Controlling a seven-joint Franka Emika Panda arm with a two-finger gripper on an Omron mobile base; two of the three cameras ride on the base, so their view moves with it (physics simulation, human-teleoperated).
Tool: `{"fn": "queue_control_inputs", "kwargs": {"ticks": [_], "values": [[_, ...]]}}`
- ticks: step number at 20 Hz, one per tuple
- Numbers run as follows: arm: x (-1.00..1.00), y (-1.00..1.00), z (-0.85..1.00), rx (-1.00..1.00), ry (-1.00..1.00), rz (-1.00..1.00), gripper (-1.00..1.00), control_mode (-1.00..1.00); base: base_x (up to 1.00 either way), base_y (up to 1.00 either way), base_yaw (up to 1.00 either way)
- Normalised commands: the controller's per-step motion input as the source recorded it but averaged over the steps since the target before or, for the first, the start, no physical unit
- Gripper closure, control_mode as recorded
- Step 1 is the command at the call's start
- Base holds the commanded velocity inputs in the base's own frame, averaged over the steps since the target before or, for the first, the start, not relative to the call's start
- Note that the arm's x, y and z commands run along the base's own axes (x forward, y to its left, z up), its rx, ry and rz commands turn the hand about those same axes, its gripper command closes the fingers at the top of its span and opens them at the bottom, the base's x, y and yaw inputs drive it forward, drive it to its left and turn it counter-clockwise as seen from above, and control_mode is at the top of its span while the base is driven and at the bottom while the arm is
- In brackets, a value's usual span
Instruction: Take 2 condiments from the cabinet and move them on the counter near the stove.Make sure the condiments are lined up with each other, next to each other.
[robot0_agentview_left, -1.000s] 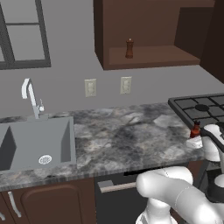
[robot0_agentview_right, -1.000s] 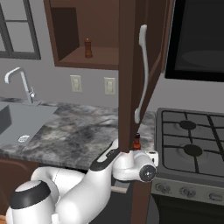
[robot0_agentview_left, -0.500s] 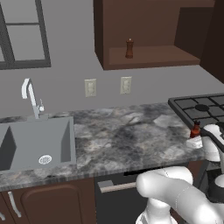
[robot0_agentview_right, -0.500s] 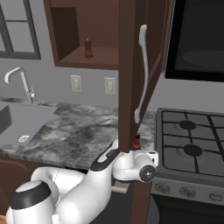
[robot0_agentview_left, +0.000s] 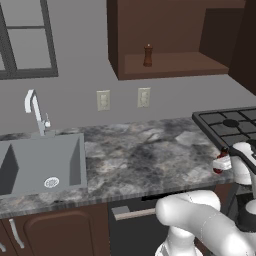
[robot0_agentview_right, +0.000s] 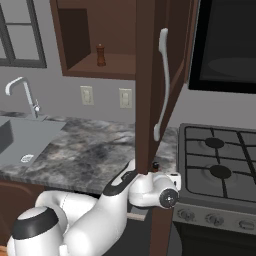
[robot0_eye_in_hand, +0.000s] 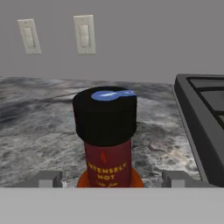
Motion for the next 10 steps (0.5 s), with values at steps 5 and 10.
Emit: {"fn": "queue_control_inputs", "kwargs": {"ticks": [5, 10], "values": [[-0.03, 0.00, 0.00, 0.00, 0.00, 0.00, -1.00, -1.00, 0.00, 0.00, 0.00], [0.00, 0.00, 0.02, 0.00, -0.01, 0.00, -1.00, -1.00, 0.00, 0.00, 0.00]]}}
